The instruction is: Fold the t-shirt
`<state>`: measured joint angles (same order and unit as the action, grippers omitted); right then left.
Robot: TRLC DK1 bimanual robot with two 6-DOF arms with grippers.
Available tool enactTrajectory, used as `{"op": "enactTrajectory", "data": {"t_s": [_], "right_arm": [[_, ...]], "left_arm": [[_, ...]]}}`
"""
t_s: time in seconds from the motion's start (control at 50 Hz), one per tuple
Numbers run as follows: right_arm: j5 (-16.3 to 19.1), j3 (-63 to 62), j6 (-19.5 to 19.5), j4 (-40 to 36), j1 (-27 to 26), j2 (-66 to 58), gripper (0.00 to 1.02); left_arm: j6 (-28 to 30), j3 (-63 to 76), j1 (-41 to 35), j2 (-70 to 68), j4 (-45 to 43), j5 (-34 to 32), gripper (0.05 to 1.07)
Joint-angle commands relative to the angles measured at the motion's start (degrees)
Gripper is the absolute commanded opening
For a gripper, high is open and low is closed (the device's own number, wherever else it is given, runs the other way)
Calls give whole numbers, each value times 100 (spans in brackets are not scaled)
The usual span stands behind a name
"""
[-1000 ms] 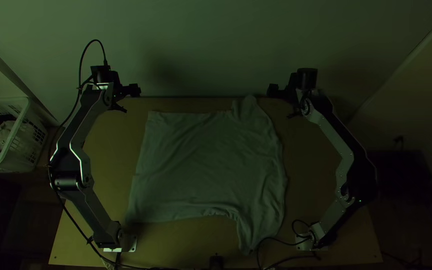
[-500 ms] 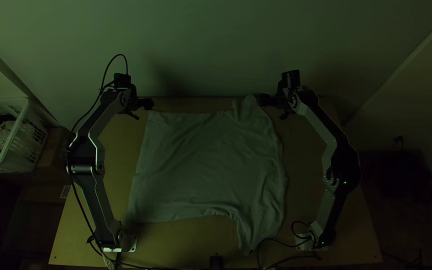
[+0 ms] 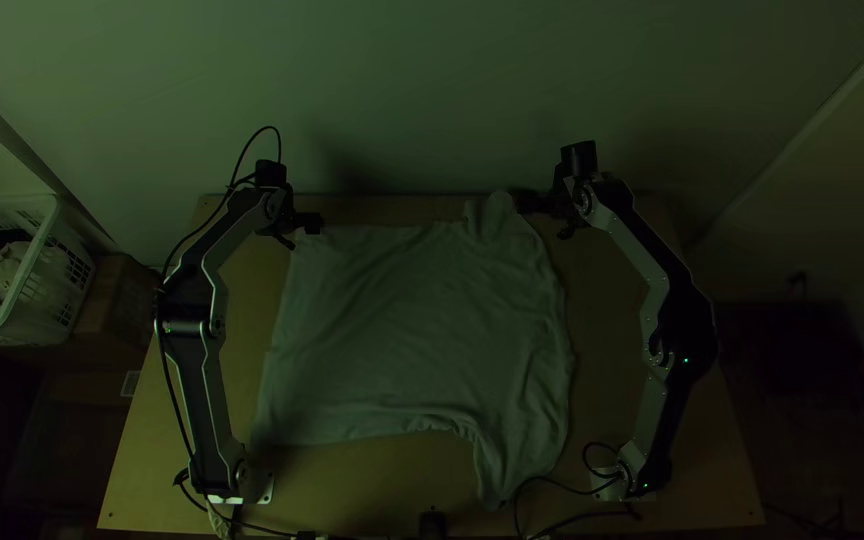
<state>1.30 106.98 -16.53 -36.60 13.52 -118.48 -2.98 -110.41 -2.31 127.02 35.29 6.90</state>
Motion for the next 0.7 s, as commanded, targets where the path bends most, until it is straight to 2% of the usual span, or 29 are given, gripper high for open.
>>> {"op": "enactTrajectory", "data": {"t_s": [0.0, 0.3, 0.38, 0.52, 0.56, 0.64, 0.68], "right_arm": [[-7, 7, -148, -93, -51, -88, 97], [-7, 69, -271, -102, -77, -308, 92], [-7, 130, -289, -102, -86, -404, 92], [-7, 622, -315, -216, -121, -879, 92], [-16, 851, -377, -357, -148, -1037, 92], [-16, 1431, -465, -805, -183, -1433, 92], [-16, 1765, -465, -1033, -192, -1644, 92]], "left_arm": [[0, -218, -7, 174, 13, 75, 101], [17, -394, -51, 481, -75, 163, 101], [26, -394, -77, 490, -154, 172, 92], [272, -622, -174, 648, -277, 172, 64], [272, -745, -182, 719, -242, 172, 55], [254, -886, -191, 736, -127, 154, 46], [237, -903, -200, 728, -127, 163, 37]]}}
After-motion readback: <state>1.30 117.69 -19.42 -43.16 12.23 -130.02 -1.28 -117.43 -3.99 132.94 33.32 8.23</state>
